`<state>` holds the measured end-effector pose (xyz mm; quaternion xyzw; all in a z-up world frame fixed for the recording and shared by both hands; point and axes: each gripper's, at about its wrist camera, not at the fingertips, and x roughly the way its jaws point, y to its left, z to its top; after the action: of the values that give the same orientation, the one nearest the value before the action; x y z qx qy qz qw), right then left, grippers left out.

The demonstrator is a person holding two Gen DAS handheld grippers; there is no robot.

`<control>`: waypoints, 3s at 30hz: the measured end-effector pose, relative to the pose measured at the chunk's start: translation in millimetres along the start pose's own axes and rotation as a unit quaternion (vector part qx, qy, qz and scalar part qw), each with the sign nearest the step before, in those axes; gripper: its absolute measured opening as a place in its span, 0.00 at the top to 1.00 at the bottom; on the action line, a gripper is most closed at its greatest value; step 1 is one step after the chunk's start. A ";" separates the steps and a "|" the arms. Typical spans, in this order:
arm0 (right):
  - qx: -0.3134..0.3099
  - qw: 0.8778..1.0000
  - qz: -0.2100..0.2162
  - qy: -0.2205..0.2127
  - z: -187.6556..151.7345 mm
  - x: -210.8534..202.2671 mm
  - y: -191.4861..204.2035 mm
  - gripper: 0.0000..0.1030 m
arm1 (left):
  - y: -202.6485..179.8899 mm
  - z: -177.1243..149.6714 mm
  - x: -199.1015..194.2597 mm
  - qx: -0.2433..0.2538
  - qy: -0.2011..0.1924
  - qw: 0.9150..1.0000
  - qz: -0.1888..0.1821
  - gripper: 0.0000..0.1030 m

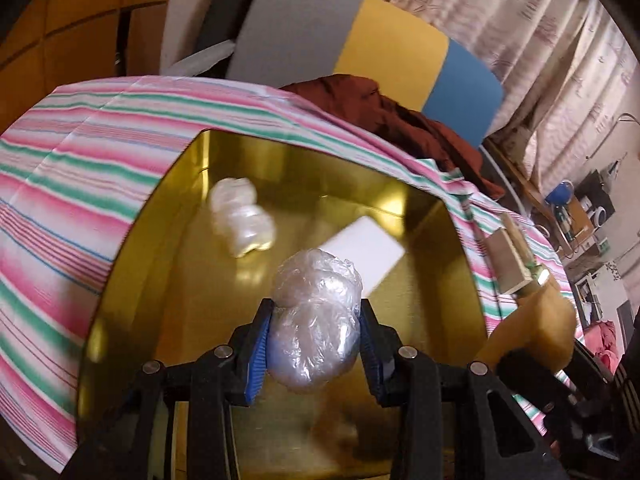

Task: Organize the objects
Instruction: 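Carry the yellow sponge and plastic bundle over the gold tray with both tools, then open both tools to release the sponge and plastic bundle into the tray, then move both tools back from the tray to the item cluster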

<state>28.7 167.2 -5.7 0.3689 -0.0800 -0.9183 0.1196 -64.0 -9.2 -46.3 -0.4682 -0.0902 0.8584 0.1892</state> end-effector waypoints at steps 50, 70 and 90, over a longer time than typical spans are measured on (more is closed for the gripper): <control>0.092 0.996 0.006 0.005 5.6 11.5 -18.1 0.06 | -21.2 7.1 -30.6 0.001 -0.046 0.999 0.012 0.41; 0.207 0.972 -0.086 -0.065 -15.5 -53.3 -127.5 0.06 | -133.8 -17.3 -7.5 0.140 0.000 0.989 -0.044 0.41; 0.290 0.930 -0.216 -0.068 -63.6 -96.8 -261.4 0.06 | -207.3 -63.0 13.7 0.230 0.061 0.967 -0.095 0.41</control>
<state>98.7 441.1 -49.0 0.3324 -0.2696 -0.8814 -0.1997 31.9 184.1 -22.4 -0.4531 0.0778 0.8038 0.3775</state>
